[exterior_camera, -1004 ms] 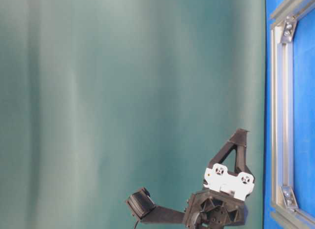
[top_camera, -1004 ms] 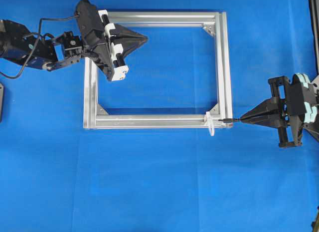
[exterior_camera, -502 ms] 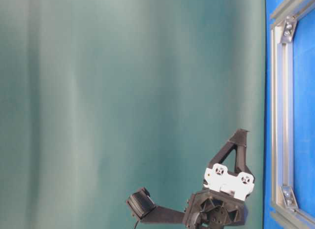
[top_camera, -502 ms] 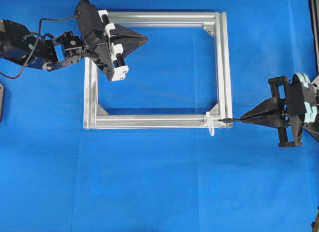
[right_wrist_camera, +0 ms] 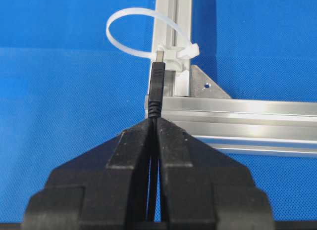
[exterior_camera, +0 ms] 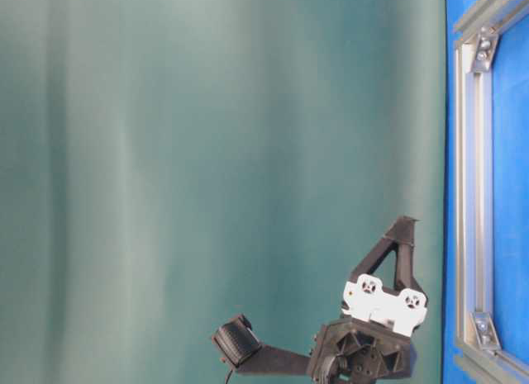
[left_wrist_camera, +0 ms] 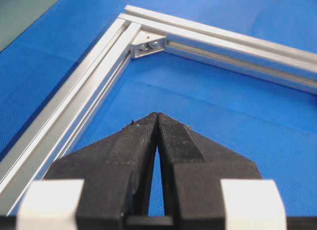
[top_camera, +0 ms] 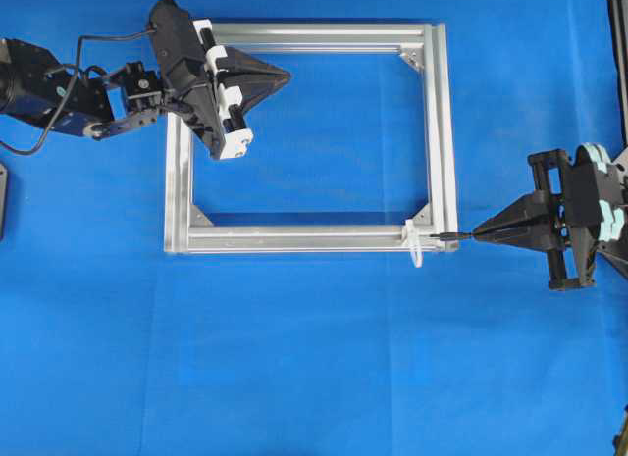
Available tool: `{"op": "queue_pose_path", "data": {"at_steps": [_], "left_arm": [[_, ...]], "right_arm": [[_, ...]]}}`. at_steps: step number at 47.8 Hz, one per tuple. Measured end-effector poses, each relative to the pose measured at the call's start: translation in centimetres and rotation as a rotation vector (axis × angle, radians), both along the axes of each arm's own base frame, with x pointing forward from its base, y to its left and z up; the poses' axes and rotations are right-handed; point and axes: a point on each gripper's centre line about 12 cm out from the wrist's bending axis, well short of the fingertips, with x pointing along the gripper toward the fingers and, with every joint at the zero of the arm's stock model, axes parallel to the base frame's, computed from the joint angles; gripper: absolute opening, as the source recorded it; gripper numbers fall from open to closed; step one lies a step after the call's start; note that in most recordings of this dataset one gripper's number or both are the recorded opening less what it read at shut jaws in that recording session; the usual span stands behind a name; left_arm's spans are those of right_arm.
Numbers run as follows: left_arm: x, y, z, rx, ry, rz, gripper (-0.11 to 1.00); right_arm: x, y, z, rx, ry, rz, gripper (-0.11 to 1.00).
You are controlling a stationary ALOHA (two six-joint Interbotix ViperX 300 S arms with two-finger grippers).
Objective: Insert the wire through the string loop located on the right side.
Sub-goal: 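Push the plug through the white zip-tie loop with the right gripper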
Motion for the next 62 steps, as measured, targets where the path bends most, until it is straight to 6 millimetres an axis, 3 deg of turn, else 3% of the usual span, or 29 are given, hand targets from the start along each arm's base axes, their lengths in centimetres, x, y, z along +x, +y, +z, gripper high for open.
{"op": "queue_pose_path", "data": {"at_steps": [42, 62], "left_arm": [[0.0, 0.0, 0.0, 0.0, 0.0, 0.0, 0.0], [0.0, 0.0, 0.0, 0.0, 0.0, 0.0, 0.0]], "right_arm": [[0.1, 0.0, 0.0, 0.001, 0.0, -0.001, -0.04], [2.9, 0.4, -0.4, -0.007, -0.01, -0.006, -0.04]]}}
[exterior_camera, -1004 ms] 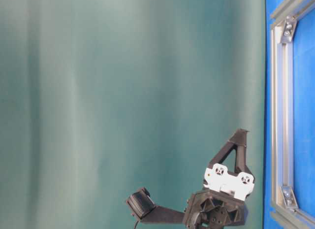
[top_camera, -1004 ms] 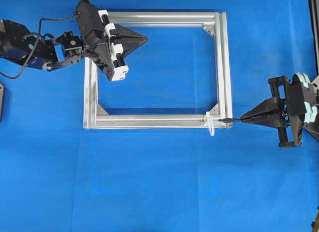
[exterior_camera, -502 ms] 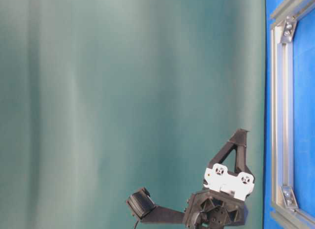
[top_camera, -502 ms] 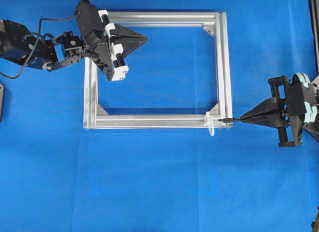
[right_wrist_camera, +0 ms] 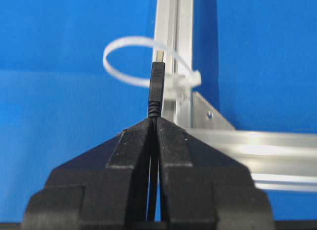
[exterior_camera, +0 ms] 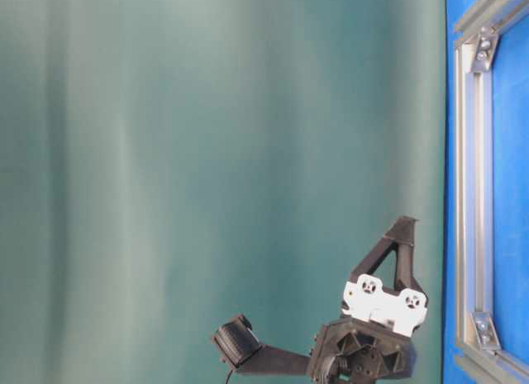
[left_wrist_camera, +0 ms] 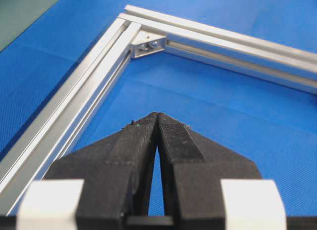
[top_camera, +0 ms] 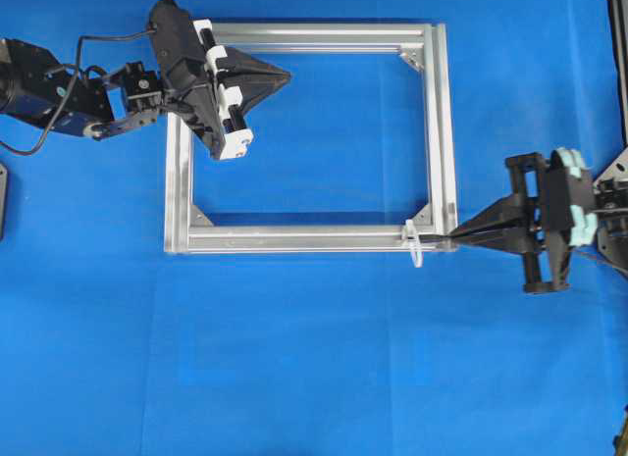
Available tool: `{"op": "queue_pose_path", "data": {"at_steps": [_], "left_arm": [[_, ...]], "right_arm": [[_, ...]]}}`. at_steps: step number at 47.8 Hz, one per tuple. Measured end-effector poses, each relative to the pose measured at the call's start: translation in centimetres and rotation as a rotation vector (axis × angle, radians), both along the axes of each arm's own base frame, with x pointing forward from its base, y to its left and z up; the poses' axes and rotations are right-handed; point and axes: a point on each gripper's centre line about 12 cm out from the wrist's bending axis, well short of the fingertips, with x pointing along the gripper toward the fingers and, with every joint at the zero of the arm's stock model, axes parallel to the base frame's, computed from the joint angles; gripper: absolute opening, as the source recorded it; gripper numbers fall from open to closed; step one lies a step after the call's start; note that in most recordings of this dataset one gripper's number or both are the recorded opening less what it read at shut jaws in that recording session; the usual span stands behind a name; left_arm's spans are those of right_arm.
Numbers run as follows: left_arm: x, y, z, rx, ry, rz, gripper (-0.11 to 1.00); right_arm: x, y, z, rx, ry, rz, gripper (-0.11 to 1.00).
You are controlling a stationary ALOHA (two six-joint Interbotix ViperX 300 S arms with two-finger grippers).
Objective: Insert the wire through the string loop located on the right side.
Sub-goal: 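Push the plug through the white zip-tie loop with the right gripper, then swing the left gripper over to the plug beyond the loop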
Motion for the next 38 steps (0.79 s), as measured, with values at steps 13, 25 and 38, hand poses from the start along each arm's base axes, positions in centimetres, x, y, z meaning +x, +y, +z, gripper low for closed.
{"op": "queue_pose_path", "data": {"at_steps": [13, 25, 38], "left_arm": [[0.0, -0.1, 0.0, 0.0, 0.001, -0.002, 0.0], [0.1, -0.4, 0.0, 0.0, 0.0, -0.012, 0.0], [0.3, -0.9, 0.2, 0.002, -0.006, -0.025, 0.0]], "right_arm": [[2.4, 0.3, -0.5, -0.004, 0.007, -0.002, -0.04], [2.9, 0.4, -0.3, -0.004, -0.013, -0.002, -0.04], [2.9, 0.4, -0.3, -0.004, -0.017, -0.002, -0.04]]}}
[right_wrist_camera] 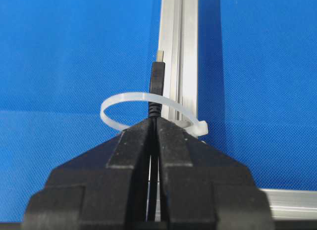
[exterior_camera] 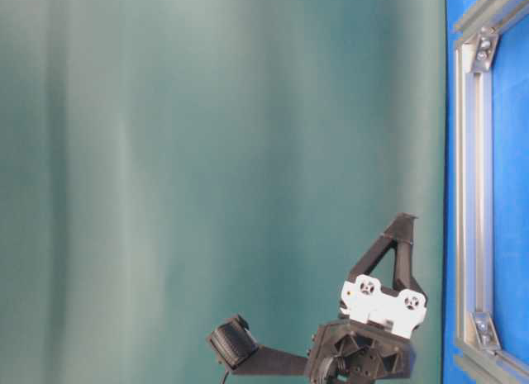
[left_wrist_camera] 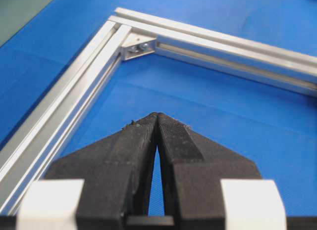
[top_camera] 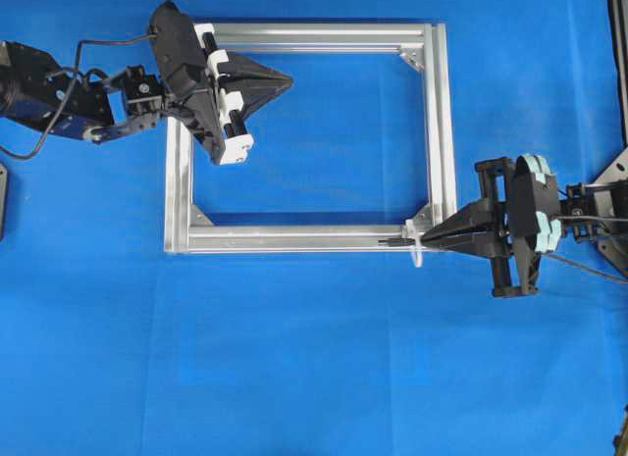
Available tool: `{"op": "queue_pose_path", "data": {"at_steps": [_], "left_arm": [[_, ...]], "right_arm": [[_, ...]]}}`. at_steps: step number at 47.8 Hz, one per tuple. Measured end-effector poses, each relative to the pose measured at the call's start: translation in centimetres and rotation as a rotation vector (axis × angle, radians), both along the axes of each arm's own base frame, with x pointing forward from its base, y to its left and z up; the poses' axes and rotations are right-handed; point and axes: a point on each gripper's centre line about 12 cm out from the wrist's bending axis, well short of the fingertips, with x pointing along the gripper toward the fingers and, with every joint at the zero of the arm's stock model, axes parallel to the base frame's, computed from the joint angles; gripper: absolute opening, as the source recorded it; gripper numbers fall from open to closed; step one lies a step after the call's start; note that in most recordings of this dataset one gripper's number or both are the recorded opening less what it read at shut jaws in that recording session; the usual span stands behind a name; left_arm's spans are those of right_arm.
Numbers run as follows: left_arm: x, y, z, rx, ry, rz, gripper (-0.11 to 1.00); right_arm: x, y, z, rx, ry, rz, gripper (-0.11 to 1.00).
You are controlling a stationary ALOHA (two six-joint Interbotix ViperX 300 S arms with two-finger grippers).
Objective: Insert the wire through the string loop located on the right side.
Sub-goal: 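Swing the left gripper over to the plug beyond the loop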
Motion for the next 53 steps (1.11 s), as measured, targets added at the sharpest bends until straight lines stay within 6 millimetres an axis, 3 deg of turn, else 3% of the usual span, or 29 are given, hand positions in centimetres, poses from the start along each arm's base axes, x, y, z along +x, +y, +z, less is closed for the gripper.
{"op": "queue_pose_path", "data": {"at_steps": [11, 30, 34, 53], "left_arm": [[0.0, -2.1, -0.4, -0.006, 0.014, -0.055, 0.0], [-0.5, -13.3, -0.8, -0.01, 0.036, -0.357, 0.0], [-0.7, -14.8, -0.8, -0.009, 0.036, -0.399, 0.0], [-0.4, -15.4, -0.4, -0.008, 0.021, -0.416, 0.0]], "right_arm": [[0.0, 0.0, 0.1, -0.001, -0.003, 0.001, -0.04], [0.0, 0.0, 0.1, -0.001, -0.003, 0.001, -0.04], [0.0, 0.0, 0.0, -0.001, -0.003, -0.001, -0.04], [0.0, 0.0, 0.0, -0.001, -0.002, 0.001, -0.04]]}}
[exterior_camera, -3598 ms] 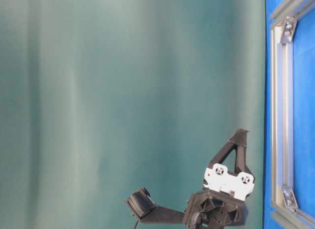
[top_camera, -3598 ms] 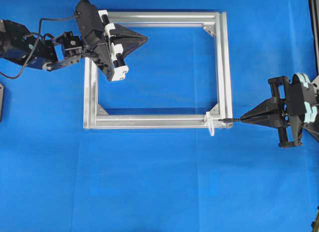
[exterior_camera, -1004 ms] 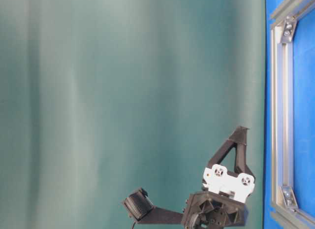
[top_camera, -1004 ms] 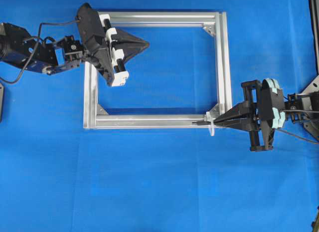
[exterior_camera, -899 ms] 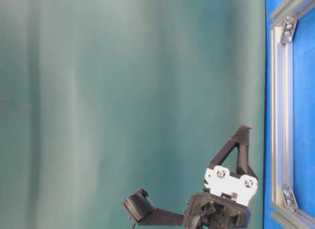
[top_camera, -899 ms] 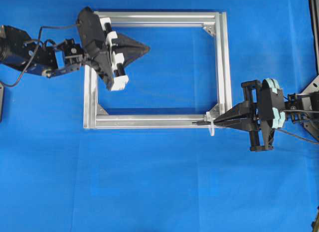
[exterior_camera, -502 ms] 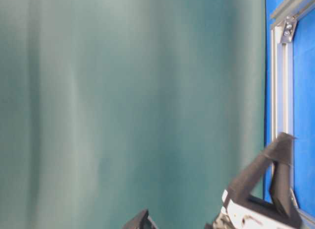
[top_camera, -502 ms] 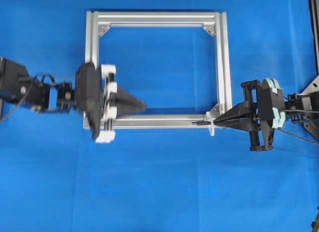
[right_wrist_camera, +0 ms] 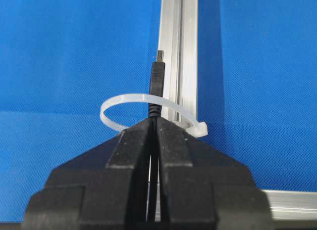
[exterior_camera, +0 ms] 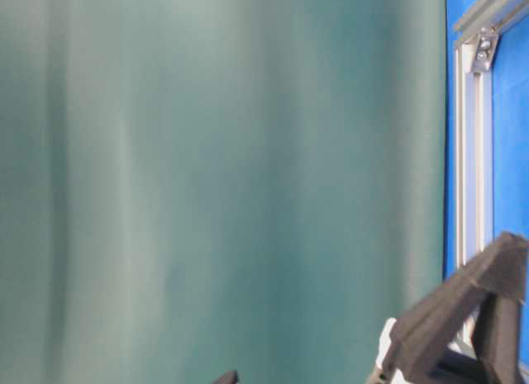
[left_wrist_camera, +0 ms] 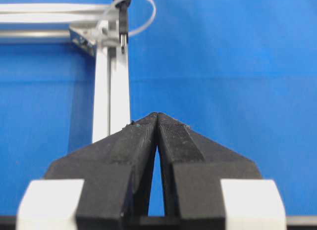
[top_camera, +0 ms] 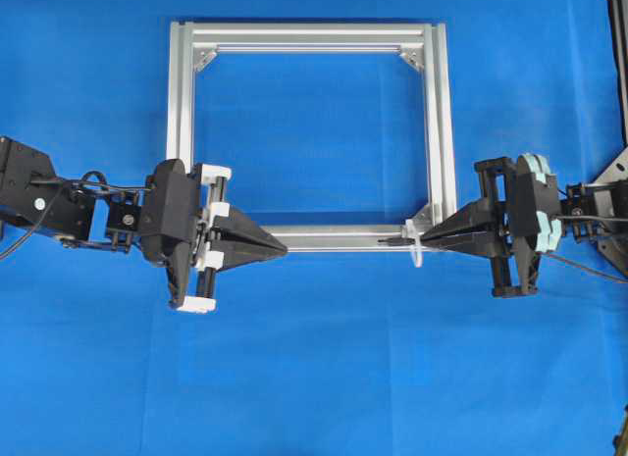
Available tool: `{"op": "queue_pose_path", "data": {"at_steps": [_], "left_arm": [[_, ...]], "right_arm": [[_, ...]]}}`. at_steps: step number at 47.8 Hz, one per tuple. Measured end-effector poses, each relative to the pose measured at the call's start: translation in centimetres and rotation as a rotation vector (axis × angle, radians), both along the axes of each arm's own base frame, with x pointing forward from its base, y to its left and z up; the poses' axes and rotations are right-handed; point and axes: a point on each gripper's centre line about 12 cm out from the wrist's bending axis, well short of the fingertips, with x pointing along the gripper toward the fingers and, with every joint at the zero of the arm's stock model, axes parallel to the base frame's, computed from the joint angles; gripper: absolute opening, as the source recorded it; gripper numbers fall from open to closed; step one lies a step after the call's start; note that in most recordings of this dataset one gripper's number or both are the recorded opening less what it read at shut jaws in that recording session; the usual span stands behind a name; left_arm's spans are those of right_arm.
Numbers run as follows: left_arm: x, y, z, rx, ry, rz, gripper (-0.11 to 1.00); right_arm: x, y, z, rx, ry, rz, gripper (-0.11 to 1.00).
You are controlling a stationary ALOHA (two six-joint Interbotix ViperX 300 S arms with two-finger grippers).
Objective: Insert the wire through the string loop located on the right side.
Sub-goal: 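Swing the left gripper over to the plug beyond the loop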
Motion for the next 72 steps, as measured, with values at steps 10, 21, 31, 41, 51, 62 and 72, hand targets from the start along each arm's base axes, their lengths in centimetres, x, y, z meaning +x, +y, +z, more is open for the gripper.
{"op": "queue_pose_path", "data": {"at_steps": [10, 21, 31, 41, 51, 62, 72], "left_arm": [[2.9, -0.1, 0.9, 0.001, -0.032, 0.007, 0.0], [8.1, 0.9, 1.0, 0.006, 0.003, 0.04, 0.0], [11.8, 1.6, 1.6, 0.004, 0.041, 0.058, 0.0], [12.8, 1.6, 1.4, 0.005, 0.055, 0.058, 0.0], [12.7, 1.6, 1.4, 0.005, 0.059, 0.058, 0.0], [12.7, 1.6, 1.4, 0.003, 0.06, 0.059, 0.4], [12.7, 1.1, 1.4, 0.003, 0.06, 0.049, 0.9]], "right_arm": [[0.0, 0.0, 0.0, 0.001, 0.0, -0.001, -0.04], [0.0, 0.0, 0.0, 0.001, -0.001, -0.001, -0.04], [0.0, 0.0, 0.0, 0.0, 0.0, -0.002, -0.04], [0.0, 0.0, 0.0, 0.001, -0.001, -0.003, -0.04], [0.0, 0.0, 0.0, 0.001, -0.001, -0.001, -0.04], [0.0, 0.0, 0.0, 0.0, -0.002, 0.0, -0.04], [0.0, 0.0, 0.0, -0.001, -0.002, 0.001, -0.04]]}}
